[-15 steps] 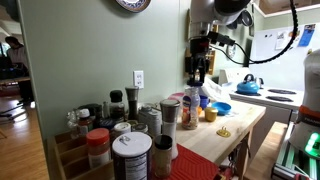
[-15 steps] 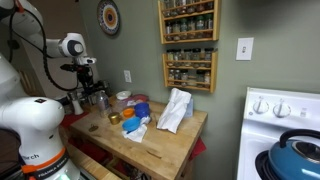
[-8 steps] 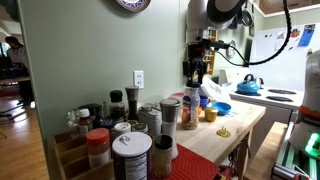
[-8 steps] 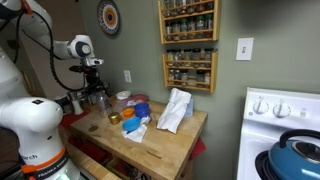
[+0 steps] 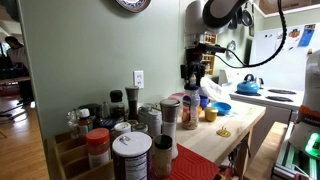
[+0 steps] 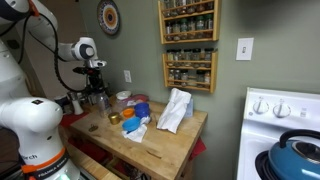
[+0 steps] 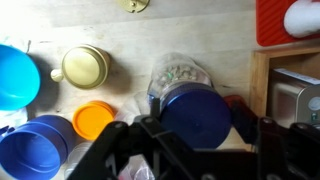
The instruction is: Put the blue lid on the open container
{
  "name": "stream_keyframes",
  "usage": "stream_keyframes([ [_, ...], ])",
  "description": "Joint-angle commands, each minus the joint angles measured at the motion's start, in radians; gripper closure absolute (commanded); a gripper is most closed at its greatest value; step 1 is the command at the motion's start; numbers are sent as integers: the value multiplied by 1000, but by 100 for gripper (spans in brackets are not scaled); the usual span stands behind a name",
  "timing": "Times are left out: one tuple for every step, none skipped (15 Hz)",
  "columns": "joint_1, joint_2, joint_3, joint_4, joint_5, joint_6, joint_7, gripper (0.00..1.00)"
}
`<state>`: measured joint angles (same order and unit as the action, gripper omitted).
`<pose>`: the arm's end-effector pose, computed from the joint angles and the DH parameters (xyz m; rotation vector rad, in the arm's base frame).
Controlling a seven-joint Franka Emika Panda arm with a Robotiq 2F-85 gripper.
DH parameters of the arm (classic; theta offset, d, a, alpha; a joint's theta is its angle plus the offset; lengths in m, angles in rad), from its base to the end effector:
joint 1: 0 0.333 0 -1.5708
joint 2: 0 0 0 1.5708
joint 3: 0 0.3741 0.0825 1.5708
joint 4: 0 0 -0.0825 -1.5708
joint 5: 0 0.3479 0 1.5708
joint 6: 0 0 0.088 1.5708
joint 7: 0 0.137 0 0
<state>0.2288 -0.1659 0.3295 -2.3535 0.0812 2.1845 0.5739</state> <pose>0.3683 0.2405 0.4403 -3.1347 0.1055 0.0247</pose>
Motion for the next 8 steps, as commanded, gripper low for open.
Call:
stream_keyframes([
  [-6,7,-5,-3,-29,14,26,55],
  [-7,6,-6,-4,-33,13,29,55],
  [-7,6,-7,-5,-35,11,28,55],
  [-7,6,-7,-6,-36,8,27,55],
  [-6,7,-8,-6,-34,6,23,55],
  [-4,5,-8,-6,-29,8,18,55],
  [-2,1,-8,-7,-25,10,16,55],
  [0,-4,-8,-8,-20,11,12,55],
])
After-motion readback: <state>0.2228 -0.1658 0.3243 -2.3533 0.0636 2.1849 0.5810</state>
